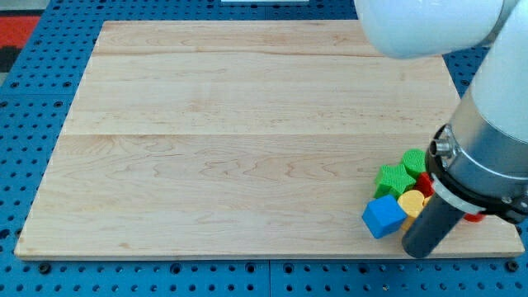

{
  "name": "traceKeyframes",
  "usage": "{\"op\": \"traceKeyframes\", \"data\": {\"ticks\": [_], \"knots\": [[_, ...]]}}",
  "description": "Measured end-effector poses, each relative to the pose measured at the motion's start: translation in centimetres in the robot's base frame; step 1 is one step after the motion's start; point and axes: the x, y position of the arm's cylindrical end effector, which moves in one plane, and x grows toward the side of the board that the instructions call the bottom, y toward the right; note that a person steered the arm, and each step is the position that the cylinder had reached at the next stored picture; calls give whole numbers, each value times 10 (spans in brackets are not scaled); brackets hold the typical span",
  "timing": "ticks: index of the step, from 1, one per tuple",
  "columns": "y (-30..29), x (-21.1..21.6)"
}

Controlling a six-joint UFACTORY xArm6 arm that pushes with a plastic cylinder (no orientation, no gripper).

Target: Push the yellow blocks to the bottom center of the board

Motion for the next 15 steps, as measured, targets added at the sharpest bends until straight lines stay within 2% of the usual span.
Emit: {"op": "traceKeyframes", "data": {"ticks": [2,3,4,5,6,7,9,10,13,15], "knots": [[-61,-24],[-66,-62],[-73,-82],[-72,-32],[-28,-3],[0,9],[89,-7],[110,-9],[62,-13],[64,-20]]}}
